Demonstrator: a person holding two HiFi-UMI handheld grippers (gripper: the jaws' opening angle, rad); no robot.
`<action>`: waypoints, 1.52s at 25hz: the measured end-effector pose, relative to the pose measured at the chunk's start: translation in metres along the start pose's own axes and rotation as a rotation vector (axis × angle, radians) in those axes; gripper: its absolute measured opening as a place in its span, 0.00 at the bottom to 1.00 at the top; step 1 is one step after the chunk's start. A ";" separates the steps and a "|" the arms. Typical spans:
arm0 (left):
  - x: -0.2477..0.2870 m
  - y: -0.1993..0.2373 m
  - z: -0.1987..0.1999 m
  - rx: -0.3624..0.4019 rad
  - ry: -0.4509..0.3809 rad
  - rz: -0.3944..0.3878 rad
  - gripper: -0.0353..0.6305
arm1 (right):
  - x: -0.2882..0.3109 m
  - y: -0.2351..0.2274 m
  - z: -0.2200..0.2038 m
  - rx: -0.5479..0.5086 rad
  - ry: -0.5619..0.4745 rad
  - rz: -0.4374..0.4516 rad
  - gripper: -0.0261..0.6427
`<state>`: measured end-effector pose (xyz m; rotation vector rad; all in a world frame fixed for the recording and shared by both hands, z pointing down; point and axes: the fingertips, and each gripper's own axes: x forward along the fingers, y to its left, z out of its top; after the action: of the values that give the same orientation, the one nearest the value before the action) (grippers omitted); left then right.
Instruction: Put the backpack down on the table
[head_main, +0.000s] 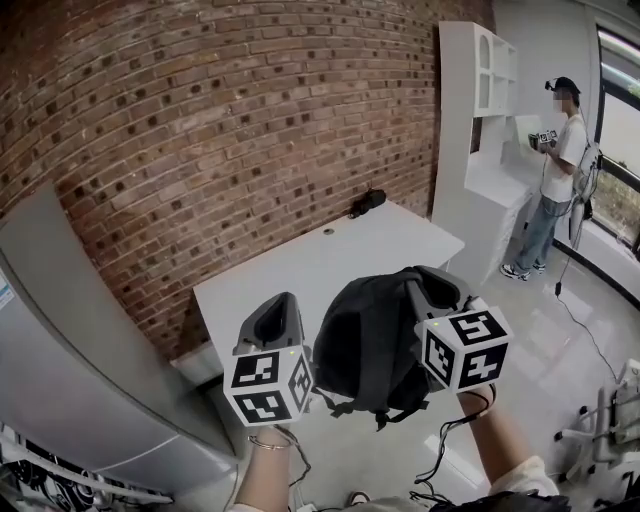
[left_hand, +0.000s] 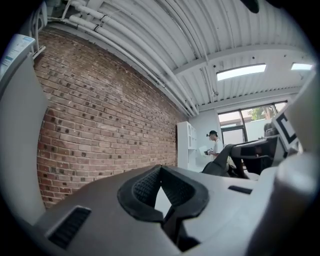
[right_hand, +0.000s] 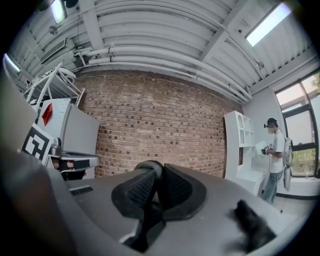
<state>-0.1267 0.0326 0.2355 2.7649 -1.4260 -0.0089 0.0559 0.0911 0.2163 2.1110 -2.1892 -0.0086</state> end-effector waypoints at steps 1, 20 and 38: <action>0.008 -0.001 0.000 -0.001 0.001 0.002 0.07 | 0.006 -0.007 0.002 -0.005 -0.001 -0.002 0.11; 0.089 -0.017 -0.010 -0.013 0.019 -0.033 0.07 | 0.049 -0.087 -0.017 0.015 0.054 -0.080 0.11; 0.251 0.022 0.002 -0.029 -0.046 -0.072 0.07 | 0.178 -0.140 0.013 -0.055 -0.002 -0.050 0.11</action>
<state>0.0010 -0.1849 0.2366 2.8081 -1.3241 -0.0946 0.1884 -0.0925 0.2049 2.1365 -2.1118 -0.0742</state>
